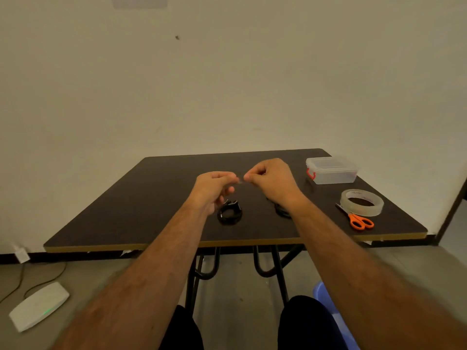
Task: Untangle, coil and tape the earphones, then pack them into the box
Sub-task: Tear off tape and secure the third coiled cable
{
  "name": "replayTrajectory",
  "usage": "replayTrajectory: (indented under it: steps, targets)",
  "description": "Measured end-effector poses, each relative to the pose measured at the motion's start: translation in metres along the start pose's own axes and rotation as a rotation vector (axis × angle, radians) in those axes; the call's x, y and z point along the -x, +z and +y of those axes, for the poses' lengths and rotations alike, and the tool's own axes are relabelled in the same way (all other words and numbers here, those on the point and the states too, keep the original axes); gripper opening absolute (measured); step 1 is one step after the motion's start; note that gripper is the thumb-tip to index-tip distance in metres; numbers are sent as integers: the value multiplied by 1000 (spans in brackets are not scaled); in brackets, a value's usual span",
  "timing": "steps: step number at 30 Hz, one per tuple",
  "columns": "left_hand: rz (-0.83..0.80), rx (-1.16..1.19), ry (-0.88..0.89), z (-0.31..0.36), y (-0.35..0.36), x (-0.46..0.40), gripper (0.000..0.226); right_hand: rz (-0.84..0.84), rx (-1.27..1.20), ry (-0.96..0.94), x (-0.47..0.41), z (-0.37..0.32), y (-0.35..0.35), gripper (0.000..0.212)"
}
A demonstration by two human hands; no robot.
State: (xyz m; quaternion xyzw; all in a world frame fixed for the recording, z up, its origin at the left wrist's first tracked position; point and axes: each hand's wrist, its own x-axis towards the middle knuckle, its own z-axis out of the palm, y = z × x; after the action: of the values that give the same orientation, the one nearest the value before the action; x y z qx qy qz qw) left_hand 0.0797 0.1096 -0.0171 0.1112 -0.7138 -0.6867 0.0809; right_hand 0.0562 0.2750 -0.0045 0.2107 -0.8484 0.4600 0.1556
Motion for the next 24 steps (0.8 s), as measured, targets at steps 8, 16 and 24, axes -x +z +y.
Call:
replayTrajectory:
  steps: [8, 16, 24]
  targets:
    - [120, -875, 3, -52, -27, -46, 25, 40, -21, 68, -2, 19, -6, 11]
    - [14, -1233, -28, -52, 1, -54, 32, -50, -17, 95, 4, 30, -5, 6]
    - [121, -1354, 98, -59, 7, -51, 23, -107, 39, 98, 5, 30, 3, 9]
